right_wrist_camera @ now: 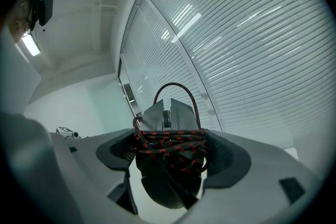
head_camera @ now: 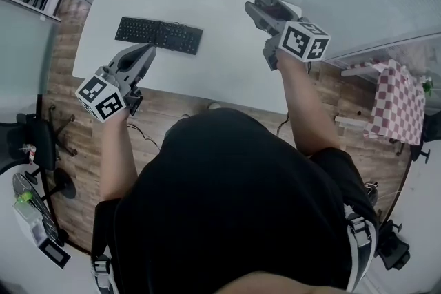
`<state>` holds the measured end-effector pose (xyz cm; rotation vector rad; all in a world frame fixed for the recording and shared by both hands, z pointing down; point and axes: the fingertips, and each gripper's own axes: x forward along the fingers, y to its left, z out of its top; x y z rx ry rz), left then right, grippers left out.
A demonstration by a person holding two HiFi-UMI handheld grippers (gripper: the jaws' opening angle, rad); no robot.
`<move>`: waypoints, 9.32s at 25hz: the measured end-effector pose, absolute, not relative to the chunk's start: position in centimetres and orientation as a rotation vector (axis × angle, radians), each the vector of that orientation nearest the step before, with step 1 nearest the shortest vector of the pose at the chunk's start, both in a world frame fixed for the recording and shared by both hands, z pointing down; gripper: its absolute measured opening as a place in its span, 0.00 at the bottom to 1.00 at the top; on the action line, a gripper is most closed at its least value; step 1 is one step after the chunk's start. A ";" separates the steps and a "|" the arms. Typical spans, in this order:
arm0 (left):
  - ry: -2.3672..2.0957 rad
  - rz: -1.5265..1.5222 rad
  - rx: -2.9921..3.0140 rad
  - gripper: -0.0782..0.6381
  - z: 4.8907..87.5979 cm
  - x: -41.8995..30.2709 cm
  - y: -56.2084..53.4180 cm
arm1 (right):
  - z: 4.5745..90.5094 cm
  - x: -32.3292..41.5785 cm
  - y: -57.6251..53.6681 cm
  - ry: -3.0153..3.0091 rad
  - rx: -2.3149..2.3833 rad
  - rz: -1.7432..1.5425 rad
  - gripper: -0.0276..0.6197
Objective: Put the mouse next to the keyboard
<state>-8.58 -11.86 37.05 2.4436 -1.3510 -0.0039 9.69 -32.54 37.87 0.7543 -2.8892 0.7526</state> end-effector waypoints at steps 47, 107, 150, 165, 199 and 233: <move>-1.160 -0.009 2.523 0.14 38.0 -16.7 -16.2 | 37.8 5.7 -34.1 -2.828 1.004 0.714 0.67; -1.017 0.104 2.490 0.14 42.5 -26.9 -24.7 | 69.5 2.8 -37.7 -2.172 1.186 1.034 0.67; -0.981 0.111 2.443 0.14 45.2 -28.4 -28.8 | 83.2 2.6 -34.5 -1.771 1.124 1.084 0.67; -0.970 0.100 2.444 0.14 45.6 -29.0 -29.1 | 83.7 2.4 -34.2 -1.693 1.139 0.977 0.68; -0.961 0.109 2.450 0.14 45.5 -28.0 -28.8 | 82.2 3.3 -34.5 -1.743 1.187 0.925 0.68; -0.996 0.067 2.482 0.14 42.7 -25.0 -24.5 | 67.9 2.5 -37.8 -2.123 1.230 0.770 0.55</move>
